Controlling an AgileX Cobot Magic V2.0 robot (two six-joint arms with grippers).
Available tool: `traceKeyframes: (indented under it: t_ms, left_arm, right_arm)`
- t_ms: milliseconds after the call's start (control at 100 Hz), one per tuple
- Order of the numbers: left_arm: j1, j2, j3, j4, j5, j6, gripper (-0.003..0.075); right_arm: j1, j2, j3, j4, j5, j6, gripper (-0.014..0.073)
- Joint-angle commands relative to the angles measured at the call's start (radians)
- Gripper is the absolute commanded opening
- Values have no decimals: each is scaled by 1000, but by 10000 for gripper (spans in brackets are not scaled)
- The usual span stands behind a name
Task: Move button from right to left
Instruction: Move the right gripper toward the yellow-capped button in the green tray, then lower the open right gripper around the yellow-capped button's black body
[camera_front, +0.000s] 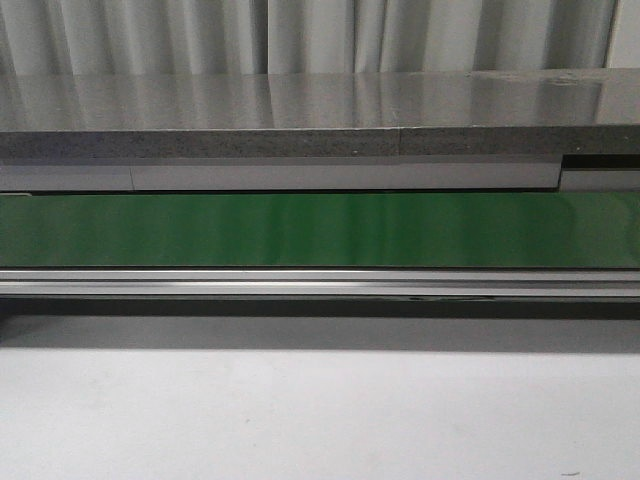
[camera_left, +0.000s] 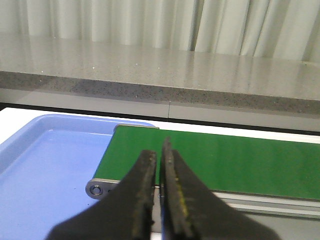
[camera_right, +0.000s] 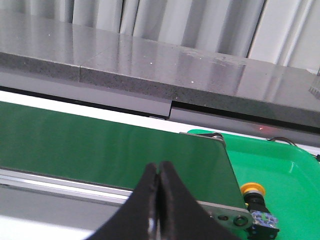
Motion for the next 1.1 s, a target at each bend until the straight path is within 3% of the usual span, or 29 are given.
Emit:
traceKeyframes:
  t_ms: [0, 210, 410, 640, 760, 1090]
  left_arm:
    - [-8, -37, 41, -8, -78, -11, 5]
    - [-8, -37, 41, -8, -78, -11, 5]
    - [-8, -37, 41, -8, -78, -11, 5]
    - [-8, -37, 41, -8, -78, -11, 5]
    - [-8, -37, 41, -8, -78, -11, 5]
    - [-8, -37, 41, -8, -78, -11, 5]
  right_arm:
    - [0, -8, -80, 40, -51, -10, -68]
    - [0, 87, -289, 47, 175, -8, -68]
    - [0, 273, -543, 47, 478, 100, -68]
    - [0, 518, -774, 47, 764, 109, -68]
    - [0, 627, -833, 47, 833, 109, -68]
    - [0, 791, -837, 61, 827, 109, -67]
